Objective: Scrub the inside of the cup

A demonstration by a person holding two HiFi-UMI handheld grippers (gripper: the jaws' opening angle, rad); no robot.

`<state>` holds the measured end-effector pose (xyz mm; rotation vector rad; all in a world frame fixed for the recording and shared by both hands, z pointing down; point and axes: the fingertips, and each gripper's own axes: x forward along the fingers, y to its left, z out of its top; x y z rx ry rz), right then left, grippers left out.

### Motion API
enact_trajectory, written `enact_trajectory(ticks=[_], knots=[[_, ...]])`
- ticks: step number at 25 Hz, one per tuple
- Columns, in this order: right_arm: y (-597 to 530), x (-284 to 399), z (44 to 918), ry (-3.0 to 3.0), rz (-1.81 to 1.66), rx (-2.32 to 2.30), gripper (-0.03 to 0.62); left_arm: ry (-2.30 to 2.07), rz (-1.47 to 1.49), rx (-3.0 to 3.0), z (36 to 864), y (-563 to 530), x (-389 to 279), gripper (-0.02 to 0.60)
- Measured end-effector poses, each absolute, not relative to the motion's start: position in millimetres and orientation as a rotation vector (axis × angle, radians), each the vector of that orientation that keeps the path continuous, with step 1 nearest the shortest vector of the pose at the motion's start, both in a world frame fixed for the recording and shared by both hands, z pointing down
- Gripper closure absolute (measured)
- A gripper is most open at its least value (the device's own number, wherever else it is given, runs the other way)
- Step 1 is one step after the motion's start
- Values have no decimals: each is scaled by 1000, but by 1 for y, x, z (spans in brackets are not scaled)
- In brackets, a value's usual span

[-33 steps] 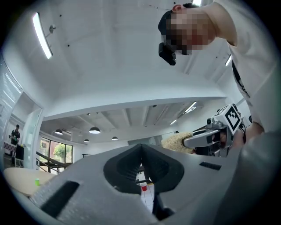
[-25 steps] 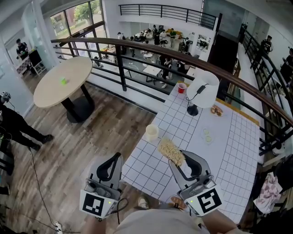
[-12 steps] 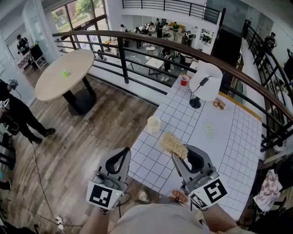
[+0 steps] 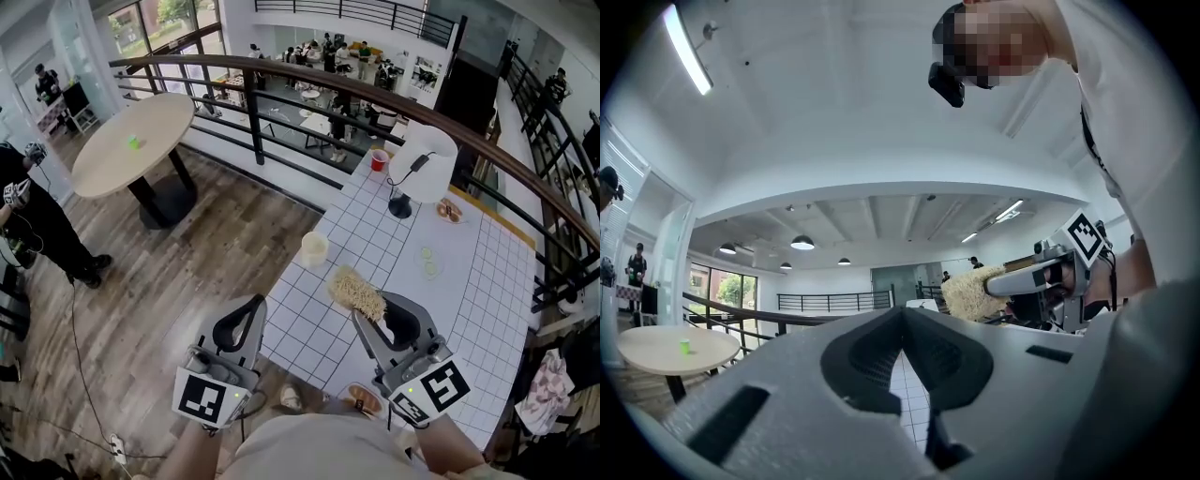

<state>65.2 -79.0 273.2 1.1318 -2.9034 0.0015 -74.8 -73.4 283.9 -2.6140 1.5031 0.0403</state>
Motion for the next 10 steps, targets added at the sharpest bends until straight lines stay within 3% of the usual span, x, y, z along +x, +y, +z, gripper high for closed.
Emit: enact_trajectory(ticks=[10], knots=[[-80, 60, 273, -2893, -37, 1124, 474, 1522, 19, -2633, 285, -73, -77, 568]])
